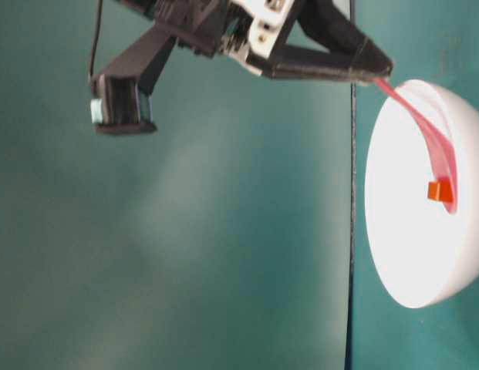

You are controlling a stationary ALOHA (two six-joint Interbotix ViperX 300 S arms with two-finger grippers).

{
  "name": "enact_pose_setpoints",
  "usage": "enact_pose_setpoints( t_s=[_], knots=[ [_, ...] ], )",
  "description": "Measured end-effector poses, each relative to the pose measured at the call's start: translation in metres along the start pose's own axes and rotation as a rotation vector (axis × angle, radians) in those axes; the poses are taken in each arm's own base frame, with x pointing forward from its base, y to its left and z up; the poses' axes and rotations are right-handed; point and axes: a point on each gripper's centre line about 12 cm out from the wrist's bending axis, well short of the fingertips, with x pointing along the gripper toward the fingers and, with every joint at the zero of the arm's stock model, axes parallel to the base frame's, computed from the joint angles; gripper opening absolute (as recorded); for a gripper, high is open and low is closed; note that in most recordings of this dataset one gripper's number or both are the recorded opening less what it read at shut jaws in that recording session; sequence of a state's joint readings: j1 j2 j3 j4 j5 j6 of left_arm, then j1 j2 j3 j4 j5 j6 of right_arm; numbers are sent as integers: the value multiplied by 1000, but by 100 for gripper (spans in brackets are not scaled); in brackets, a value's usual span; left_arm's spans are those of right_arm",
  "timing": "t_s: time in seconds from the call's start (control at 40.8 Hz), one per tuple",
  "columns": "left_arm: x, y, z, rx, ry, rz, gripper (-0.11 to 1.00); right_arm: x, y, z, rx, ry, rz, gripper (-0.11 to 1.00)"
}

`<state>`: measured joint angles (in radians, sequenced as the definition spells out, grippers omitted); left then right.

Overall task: Grip the spoon and scoop the red block from the bowl with right arm.
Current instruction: 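Drag the spoon under the red cube to scoop it, then raise the spoon with the red cube above the bowl and hold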

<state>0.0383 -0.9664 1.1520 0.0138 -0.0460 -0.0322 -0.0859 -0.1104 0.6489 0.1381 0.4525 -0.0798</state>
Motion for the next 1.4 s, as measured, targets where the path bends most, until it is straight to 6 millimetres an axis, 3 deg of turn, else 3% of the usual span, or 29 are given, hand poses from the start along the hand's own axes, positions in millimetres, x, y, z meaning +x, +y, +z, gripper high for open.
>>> enact_pose_setpoints(
  t_s=[0.221,0.49,1.054,1.398],
  knots=[
    [0,0,0,0,2,0,0,-6,-3,-10,3,-112,-15,23],
    [0,0,0,-2,0,0,0,-18,-2,-5,0,-176,-15,23],
    [0,0,0,3,0,0,0,-96,9,48,-23,-306,15,23],
    [0,0,0,-9,0,0,0,-120,11,60,-26,-372,19,23]
  ],
)
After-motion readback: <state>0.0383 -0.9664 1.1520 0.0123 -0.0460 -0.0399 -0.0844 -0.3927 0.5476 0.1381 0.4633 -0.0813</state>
